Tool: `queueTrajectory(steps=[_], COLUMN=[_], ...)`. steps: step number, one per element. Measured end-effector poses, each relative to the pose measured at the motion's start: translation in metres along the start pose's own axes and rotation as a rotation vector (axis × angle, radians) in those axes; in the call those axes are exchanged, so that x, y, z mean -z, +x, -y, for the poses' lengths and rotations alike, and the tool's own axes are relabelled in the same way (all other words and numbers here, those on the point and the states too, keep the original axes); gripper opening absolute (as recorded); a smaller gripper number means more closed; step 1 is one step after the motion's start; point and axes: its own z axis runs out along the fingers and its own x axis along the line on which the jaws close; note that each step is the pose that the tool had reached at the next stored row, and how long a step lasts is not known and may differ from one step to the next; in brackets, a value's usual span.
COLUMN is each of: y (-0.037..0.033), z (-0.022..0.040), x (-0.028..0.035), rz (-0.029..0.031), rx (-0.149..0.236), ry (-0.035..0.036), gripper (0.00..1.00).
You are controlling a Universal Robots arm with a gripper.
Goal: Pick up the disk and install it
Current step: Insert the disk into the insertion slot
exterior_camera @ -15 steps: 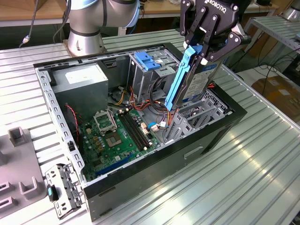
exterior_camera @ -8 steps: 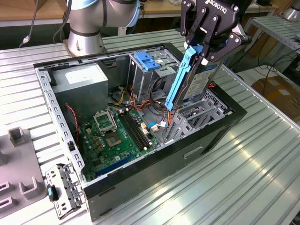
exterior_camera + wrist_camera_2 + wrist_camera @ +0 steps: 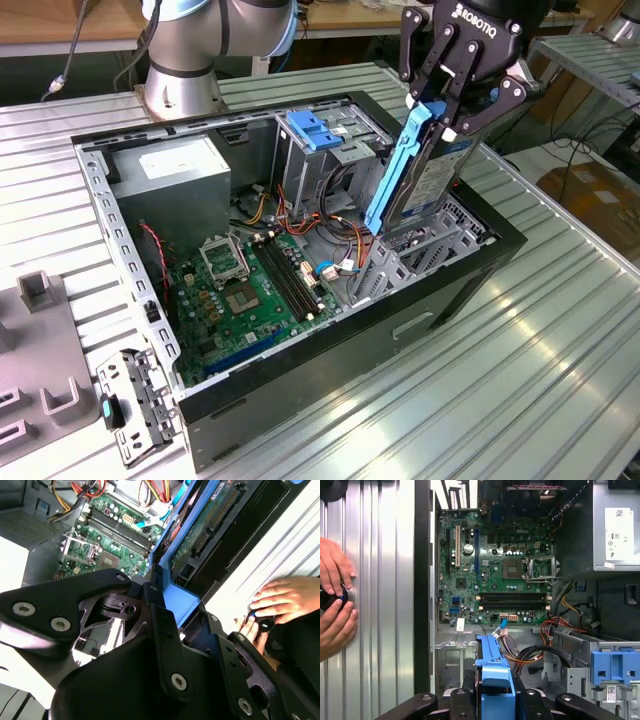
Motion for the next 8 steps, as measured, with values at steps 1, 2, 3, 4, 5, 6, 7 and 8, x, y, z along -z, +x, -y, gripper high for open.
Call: queueTrajectory(steps=[1, 2, 3, 4, 5, 6, 7, 8], y=[0.0, 0.0, 0.0, -0.0001, -0.0001, -0.0001, 0.0003, 0.0007], z=[0.0025, 0.005, 0.0073, 0.0109, 0.0122, 0.0133, 0.0139, 0.0139], x=[-0.0008, -0.0016, -0.0023, -0.0033, -0.0037, -0.0042, -0.0051, -0.0056], rz=[-0.0004, -0.0007, -0.0011, -0.0018, -0.0021, -0.0023, -0.0032, -0.0039], rx=[0.0, 0.0, 0.0, 0.0, 0.0, 0.0, 0.0, 0.0], ry=[-0.0001, -0.0001, 0.0, 0.0, 0.0, 0.0, 0.0005, 0.001], gripper=[0.37, 0.37, 0.37, 0.37, 0.37, 0.37, 0.37, 0.37])
